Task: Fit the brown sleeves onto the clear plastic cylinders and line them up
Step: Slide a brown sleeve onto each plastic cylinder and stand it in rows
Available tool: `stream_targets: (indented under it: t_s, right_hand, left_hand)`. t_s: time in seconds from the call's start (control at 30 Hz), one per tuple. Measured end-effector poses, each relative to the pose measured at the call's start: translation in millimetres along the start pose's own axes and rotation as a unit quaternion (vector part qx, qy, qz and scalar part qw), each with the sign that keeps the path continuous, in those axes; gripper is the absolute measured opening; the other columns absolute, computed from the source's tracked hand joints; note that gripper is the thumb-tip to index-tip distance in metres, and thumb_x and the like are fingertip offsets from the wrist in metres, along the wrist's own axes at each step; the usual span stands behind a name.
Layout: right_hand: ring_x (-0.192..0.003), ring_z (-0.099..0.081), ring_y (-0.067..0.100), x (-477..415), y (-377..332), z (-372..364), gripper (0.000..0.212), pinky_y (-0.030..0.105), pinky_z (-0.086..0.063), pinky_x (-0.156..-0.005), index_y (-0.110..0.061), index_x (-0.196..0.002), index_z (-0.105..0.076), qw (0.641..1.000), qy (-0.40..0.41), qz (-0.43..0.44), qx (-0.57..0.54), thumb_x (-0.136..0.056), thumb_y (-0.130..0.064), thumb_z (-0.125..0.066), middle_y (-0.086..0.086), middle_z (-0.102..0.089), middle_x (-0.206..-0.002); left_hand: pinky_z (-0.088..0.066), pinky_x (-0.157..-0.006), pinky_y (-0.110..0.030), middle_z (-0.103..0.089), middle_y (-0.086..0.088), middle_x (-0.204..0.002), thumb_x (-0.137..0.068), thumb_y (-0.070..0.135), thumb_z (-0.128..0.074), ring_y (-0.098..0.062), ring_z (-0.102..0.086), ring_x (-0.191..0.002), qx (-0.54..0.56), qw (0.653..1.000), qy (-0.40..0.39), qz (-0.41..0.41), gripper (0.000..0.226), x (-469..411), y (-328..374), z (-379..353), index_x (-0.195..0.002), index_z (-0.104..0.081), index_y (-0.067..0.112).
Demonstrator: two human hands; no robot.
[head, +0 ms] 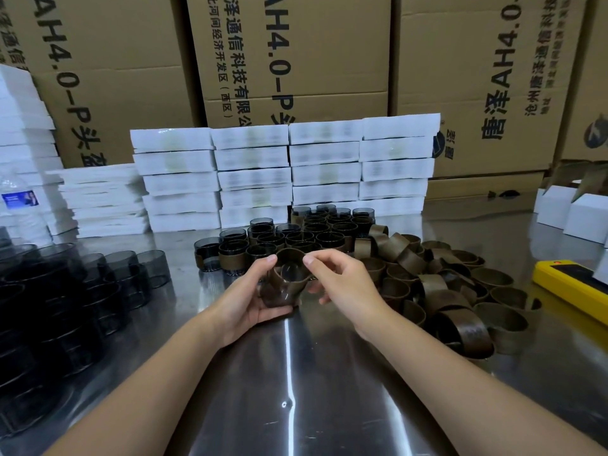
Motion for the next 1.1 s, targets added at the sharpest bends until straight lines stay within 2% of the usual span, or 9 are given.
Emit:
stream_targets:
  t_s: [0.1, 0.2, 0.33, 0.43, 0.53, 0.7, 0.83, 0.97, 1.1]
  right_hand:
    - [-0.067, -0.058, 0.008, -0.1, 3.2, -3.4, 0.011, 0.017, -0.045, -0.051, -0.030, -0.097, -0.070, 1.000, -0.015, -0.005, 0.013, -0.089, -0.033, -0.063, -0.011, -0.066, -0.079]
    - [-0.075, -0.060, -0.005, -0.3, 3.3, -10.4, 0.022, 0.009, -0.042, -0.060, -0.030, -0.110, -0.069, 0.998, -0.042, 0.011, 0.040, -0.089, -0.031, -0.063, -0.017, -0.067, -0.089]
    - [-0.086, -0.060, 0.001, -3.2, 2.5, -4.7, 0.022, 0.015, -0.043, -0.071, -0.025, -0.110, -0.071, 0.998, -0.016, 0.027, 0.059, -0.091, -0.026, -0.061, -0.005, -0.068, -0.106]
    - [-0.076, -0.057, 0.001, -4.2, -1.8, 3.5, 0.017, 0.019, -0.042, -0.074, -0.025, -0.104, -0.073, 0.996, 0.020, 0.047, 0.074, -0.090, -0.025, -0.063, -0.005, -0.065, -0.101]
    - [-0.085, -0.057, -0.001, -2.9, -10.0, 8.0, 0.015, 0.016, -0.044, -0.082, -0.026, -0.100, -0.075, 0.991, 0.043, 0.081, 0.098, -0.089, -0.023, -0.065, -0.004, -0.064, -0.095]
    - [-0.081, -0.055, -0.002, 5.8, -26.3, 3.6, 0.016, 0.008, -0.039, -0.076, -0.025, -0.101, -0.075, 0.972, 0.063, 0.157, 0.166, -0.086, -0.023, -0.067, -0.013, -0.058, -0.084]
    - [-0.078, -0.053, -0.003, 7.3, -28.2, -0.5, 0.018, 0.012, -0.042, -0.077, -0.025, -0.103, -0.074, 0.967, 0.053, 0.171, 0.184, -0.087, -0.024, -0.067, -0.013, -0.057, -0.084]
    - [-0.075, -0.051, -0.010, 6.2, -27.1, -0.1, 0.019, 0.007, -0.036, -0.073, -0.024, -0.105, -0.073, 0.965, 0.057, 0.168, 0.192, -0.087, -0.027, -0.066, -0.016, -0.055, -0.086]
    - [-0.096, -0.051, -0.005, 1.5, -11.9, -7.5, 0.036, 0.016, -0.040, -0.088, -0.031, -0.120, -0.061, 0.965, 0.016, 0.116, 0.233, -0.085, -0.041, -0.062, -0.017, -0.051, -0.110]
  left_hand:
    - [-0.058, -0.070, -0.030, -0.073, -0.008, -0.109, -0.060, 0.059, -0.071, -0.022, -0.070, -0.100, 0.010, 1.000, -0.003, -0.002, 0.050, -1.8, -0.3, 0.4, -0.096, -0.078, 0.025]
    - [-0.058, -0.070, -0.029, -0.073, -0.008, -0.110, -0.063, 0.057, -0.069, -0.022, -0.070, -0.101, 0.012, 1.000, -0.010, -0.004, 0.048, -2.9, -0.5, 0.3, -0.098, -0.078, 0.025]
    - [-0.058, -0.070, -0.030, -0.073, -0.009, -0.109, -0.065, 0.054, -0.070, -0.023, -0.071, -0.099, -0.009, 1.000, -0.016, -0.006, 0.044, -1.5, -1.3, -1.1, -0.099, -0.076, 0.026]
    - [-0.058, -0.071, -0.030, -0.072, -0.008, -0.111, -0.060, 0.055, -0.073, -0.022, -0.071, -0.098, -0.044, 0.999, -0.026, -0.013, 0.057, -1.0, -1.0, -5.3, -0.111, -0.071, 0.029]
    - [-0.058, -0.072, -0.030, -0.073, -0.002, -0.107, -0.061, 0.060, -0.072, -0.016, -0.071, -0.093, -0.064, 0.997, -0.044, -0.017, 0.054, 0.6, -0.4, -11.8, -0.108, -0.070, 0.032]
    - [-0.057, -0.078, -0.033, -0.070, -0.004, -0.117, -0.063, 0.063, -0.068, -0.019, -0.069, -0.103, -0.064, 0.996, -0.058, -0.032, 0.062, 3.2, 0.8, -13.6, -0.117, -0.064, 0.033]
    - [-0.057, -0.078, -0.036, -0.067, -0.011, -0.122, -0.060, 0.048, -0.077, -0.025, -0.067, -0.107, -0.048, 0.996, -0.060, -0.035, 0.068, 6.0, 2.2, -16.4, -0.121, -0.060, 0.025]
    - [-0.057, -0.077, -0.038, -0.066, -0.014, -0.121, -0.060, 0.034, -0.079, -0.028, -0.067, -0.106, -0.009, 0.999, -0.031, -0.030, 0.064, 4.0, 1.9, -11.9, -0.120, -0.061, 0.020]
    - [-0.058, -0.073, -0.036, -0.068, -0.016, -0.115, -0.067, 0.031, -0.076, -0.027, -0.070, -0.097, 0.060, 0.998, -0.005, -0.030, 0.046, 0.7, -0.3, -2.9, -0.109, -0.067, 0.015]
Point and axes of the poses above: each hand's wrist, its own x-axis away from the middle knuckle, its own z-axis out of the back of the hand, y = z × x, the point moved 10 cm from there along -x, towards the middle knuckle
